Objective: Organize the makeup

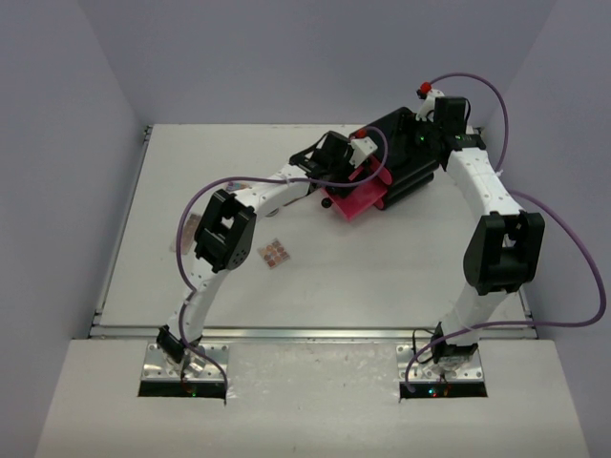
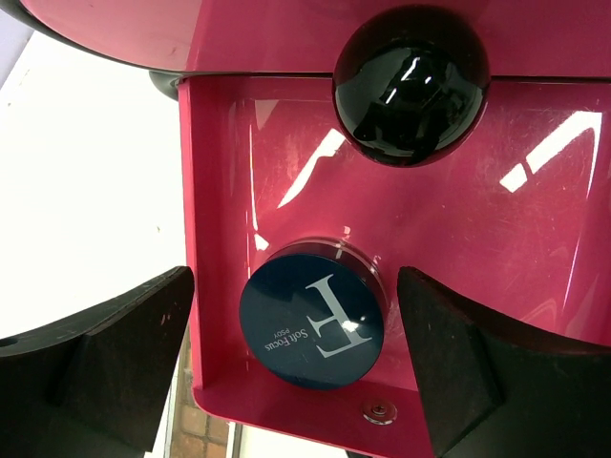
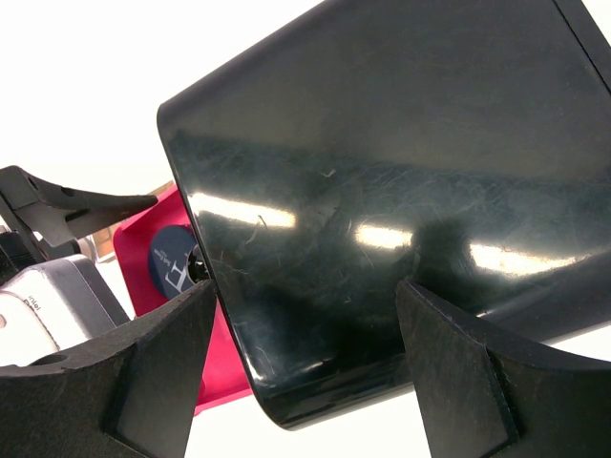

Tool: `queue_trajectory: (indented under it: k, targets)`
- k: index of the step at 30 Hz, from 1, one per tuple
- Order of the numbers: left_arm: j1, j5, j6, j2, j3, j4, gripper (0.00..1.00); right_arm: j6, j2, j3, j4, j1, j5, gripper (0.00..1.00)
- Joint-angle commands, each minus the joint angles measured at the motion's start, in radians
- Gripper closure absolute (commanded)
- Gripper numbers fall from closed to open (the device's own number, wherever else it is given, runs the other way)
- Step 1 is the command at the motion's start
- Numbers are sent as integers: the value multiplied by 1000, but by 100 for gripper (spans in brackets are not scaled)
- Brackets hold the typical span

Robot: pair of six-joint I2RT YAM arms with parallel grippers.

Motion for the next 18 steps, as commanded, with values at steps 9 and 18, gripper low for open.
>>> queue_trajectory:
  k: [9, 18]
  targets:
    - [3, -5, 36, -149, -15, -6, 15, 16, 16, 61, -6, -7, -52, 23]
    - [4, -14, 57, -223, -59, -48, 15, 36, 59, 133, -17, -15, 4, 24]
